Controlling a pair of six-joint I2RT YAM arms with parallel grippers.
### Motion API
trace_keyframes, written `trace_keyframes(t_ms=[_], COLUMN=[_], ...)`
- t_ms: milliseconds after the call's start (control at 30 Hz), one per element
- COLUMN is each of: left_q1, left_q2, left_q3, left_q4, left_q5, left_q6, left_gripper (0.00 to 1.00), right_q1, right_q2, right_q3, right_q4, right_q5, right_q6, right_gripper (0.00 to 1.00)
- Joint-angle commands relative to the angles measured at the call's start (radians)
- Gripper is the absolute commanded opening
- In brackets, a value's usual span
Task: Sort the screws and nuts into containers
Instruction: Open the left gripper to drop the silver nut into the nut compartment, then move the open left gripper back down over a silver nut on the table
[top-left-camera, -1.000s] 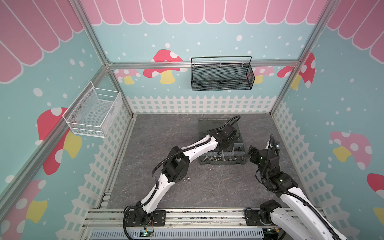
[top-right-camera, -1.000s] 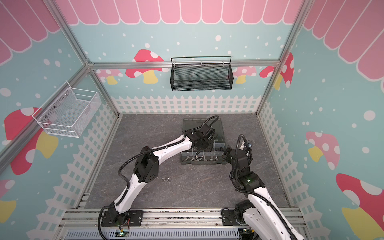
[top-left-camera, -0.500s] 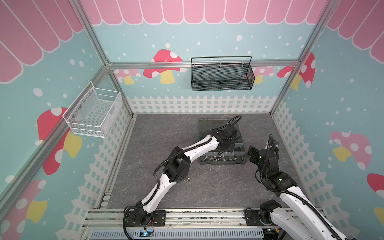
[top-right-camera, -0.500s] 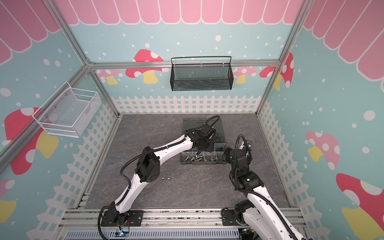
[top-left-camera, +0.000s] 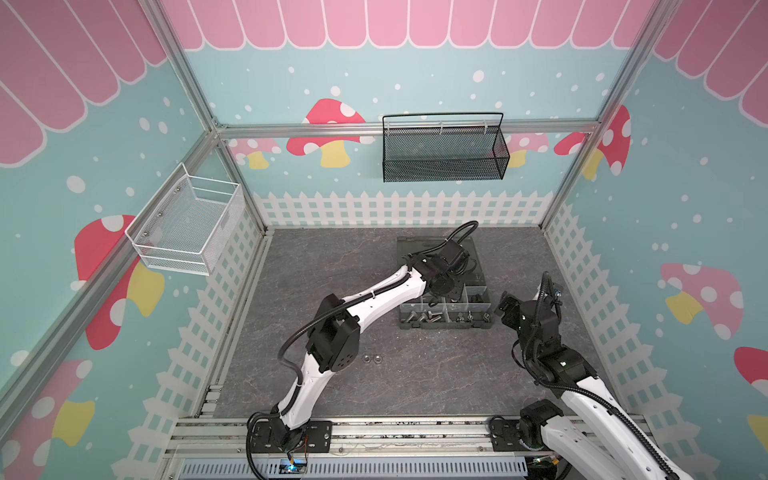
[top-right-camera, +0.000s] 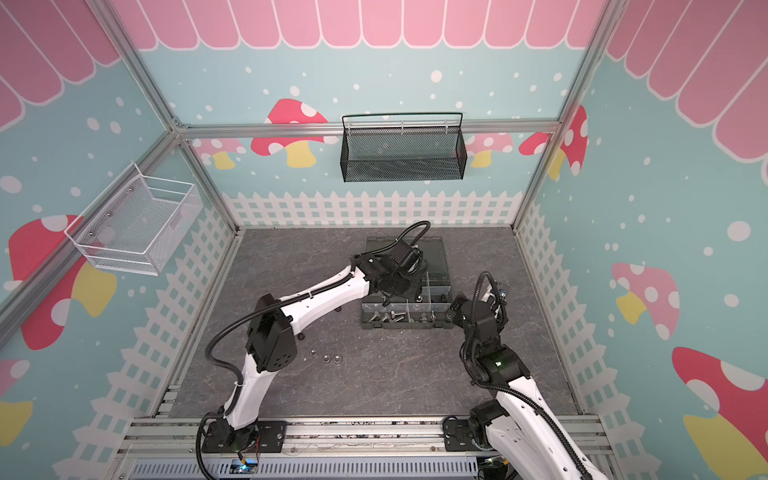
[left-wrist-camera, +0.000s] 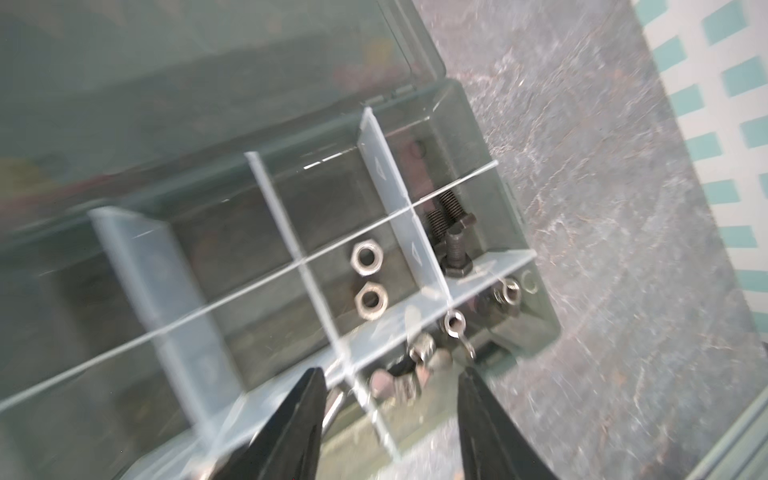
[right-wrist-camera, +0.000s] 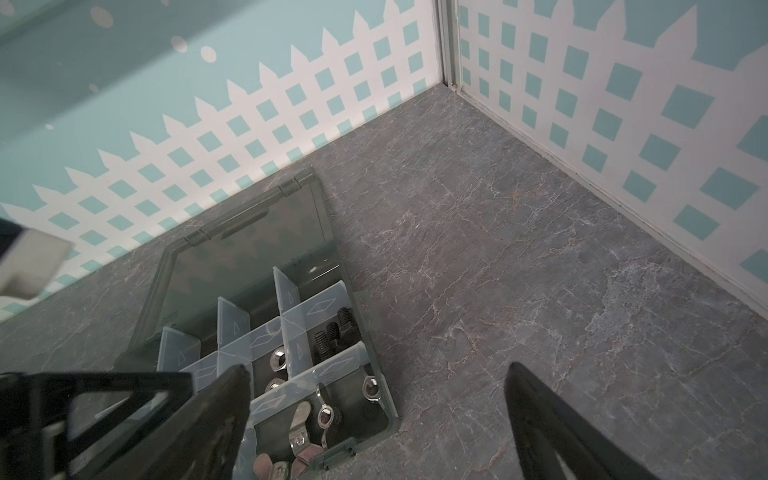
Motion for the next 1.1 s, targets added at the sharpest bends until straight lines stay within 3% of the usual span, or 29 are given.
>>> trace_keyframes(t_ms=[0,267,433,733,1067], left_q1=[-0.006,0.003,0.037,0.156,0.212], left_q2=[-0.145,-0.475,-0.629,-0.793,-0.781], left_q3=[-0.137,-0.599,-0.811,-1.099,-1.220], left_q4=[0.047,0.066,-0.008,-0.039,0.013], left_q5=[-0.096,-0.286,-0.336,-0.198,-0.104], left_q6=[-0.003,-0.079,-0.184,-0.288,-0.277], left_gripper=[0.61,0.76,0.78,0.68,0.52], right_q1=[-0.006,-0.005,-0.005,-0.005,-0.004], right_q2=[-0.014,-0.008,0.010,0.056,0.074], right_q3=[-0.020,-0.015,-0.013,-0.007,-0.001], right_q4=[0.009,-0.005,-0.007,-0.005,-0.004], right_q5=[0.035,0.040,0.027,0.008,0.005], right_q6=[0.026,0.040,0.052,0.065,0.081], right_gripper=[0.97,0.97,0.97,0.97,0.97])
